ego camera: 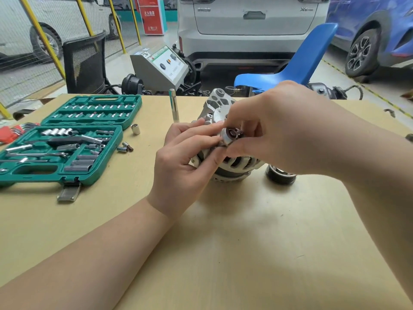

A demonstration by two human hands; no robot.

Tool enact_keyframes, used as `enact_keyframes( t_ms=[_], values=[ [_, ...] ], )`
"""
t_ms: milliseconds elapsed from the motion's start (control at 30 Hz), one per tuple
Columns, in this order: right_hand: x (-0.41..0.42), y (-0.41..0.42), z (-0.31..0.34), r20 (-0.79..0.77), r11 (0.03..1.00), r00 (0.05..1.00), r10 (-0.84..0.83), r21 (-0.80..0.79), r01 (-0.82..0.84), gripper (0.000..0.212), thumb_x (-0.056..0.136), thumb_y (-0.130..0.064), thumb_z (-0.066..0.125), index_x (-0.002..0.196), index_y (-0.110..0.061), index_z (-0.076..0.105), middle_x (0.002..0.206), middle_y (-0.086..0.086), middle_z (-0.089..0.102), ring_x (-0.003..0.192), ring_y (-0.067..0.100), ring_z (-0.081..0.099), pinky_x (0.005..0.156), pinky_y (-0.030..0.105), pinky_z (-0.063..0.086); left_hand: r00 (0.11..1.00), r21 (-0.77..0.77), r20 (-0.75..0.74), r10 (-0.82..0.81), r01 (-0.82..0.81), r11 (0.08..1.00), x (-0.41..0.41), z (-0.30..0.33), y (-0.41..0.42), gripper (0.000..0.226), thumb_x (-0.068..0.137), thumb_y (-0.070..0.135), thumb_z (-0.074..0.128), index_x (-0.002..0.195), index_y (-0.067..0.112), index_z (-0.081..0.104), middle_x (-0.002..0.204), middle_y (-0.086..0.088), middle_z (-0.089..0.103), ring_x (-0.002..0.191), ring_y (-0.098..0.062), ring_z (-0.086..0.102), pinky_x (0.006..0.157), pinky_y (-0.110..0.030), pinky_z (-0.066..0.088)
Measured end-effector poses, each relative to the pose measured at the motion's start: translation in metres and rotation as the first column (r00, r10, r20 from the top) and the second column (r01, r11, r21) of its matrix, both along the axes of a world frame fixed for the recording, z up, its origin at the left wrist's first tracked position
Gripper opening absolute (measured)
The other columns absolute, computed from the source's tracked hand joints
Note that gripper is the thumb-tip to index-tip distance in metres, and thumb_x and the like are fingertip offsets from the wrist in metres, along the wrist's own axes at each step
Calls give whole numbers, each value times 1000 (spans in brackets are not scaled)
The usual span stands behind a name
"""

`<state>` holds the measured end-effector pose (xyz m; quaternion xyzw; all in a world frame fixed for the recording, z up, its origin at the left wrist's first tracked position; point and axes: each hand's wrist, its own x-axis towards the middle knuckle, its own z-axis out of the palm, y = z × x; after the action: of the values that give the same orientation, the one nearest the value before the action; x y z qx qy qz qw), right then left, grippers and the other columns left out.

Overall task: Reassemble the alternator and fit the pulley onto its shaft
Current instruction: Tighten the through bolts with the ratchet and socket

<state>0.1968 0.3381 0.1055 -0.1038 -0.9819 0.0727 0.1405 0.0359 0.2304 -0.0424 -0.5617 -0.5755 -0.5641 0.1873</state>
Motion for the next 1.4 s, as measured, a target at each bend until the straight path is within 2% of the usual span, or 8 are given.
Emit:
enact_keyframes(
  t_ms=[67,200,400,600,1000,1200,1300,1400],
  values=[
    [-1,-1,-3,-11,999,999,-46,-10,46,33,75,-68,56,84,-36,61,76,-8,67,75,15,59,67,38,55,1000,1,25,-2,2,1000,1,-2,0,17,92,7,86,107,0,82,124,-9,78,122,-36,69,108,-55,50],
    [-6,-4,-9,-41,995,994,-97,-25,96,39,85,-58,68,79,-20,71,71,2,67,69,25,65,60,39,57,997,30,82,-11,8,1000,2,-2,-1,23,99,25,80,107,3,82,124,-7,78,126,-27,67,110,-48,50],
    [0,3,-4,-10,1000,1000,-14,-10,14,34,77,-63,61,85,-31,65,77,-6,68,76,22,64,67,41,57,1000,22,27,-4,3,1000,4,0,1,15,94,12,84,107,7,80,125,-5,76,123,-33,68,112,-45,48],
    [0,5,-3,-5,996,998,63,71,-62,19,86,-48,75,94,-31,70,82,-6,67,83,24,62,72,44,57,999,53,15,-52,51,997,5,5,-2,17,98,22,78,113,16,74,129,8,70,126,-16,65,112,-43,47],
    [0,-1,-10,-31,997,998,-60,54,62,27,89,-60,68,97,-34,68,83,-7,68,79,24,61,70,40,57,995,16,94,-19,18,1000,-2,-2,-4,23,86,6,92,105,0,81,128,-13,76,125,-31,70,102,-56,56],
    [-1,-13,-2,52,980,994,-94,182,83,26,97,-51,62,84,-32,50,75,-6,55,70,21,53,55,31,37,992,48,122,-43,38,998,2,-4,-3,11,90,5,88,100,6,81,129,-10,75,119,-36,72,97,-56,57],
    [-1,-13,-4,50,974,995,-83,214,70,22,96,-52,64,90,-32,57,78,-5,59,77,25,56,60,32,44,995,54,94,-41,36,998,1,-3,-3,15,90,5,88,101,10,80,129,-10,75,120,-34,71,97,-54,57],
    [1,-10,-6,-21,996,997,-70,60,72,32,91,-55,70,121,-44,67,84,-10,66,82,20,56,72,37,53,997,58,66,-25,21,998,0,-3,-3,15,89,7,90,100,10,80,127,-9,76,121,-31,70,98,-54,57]
  ],
)
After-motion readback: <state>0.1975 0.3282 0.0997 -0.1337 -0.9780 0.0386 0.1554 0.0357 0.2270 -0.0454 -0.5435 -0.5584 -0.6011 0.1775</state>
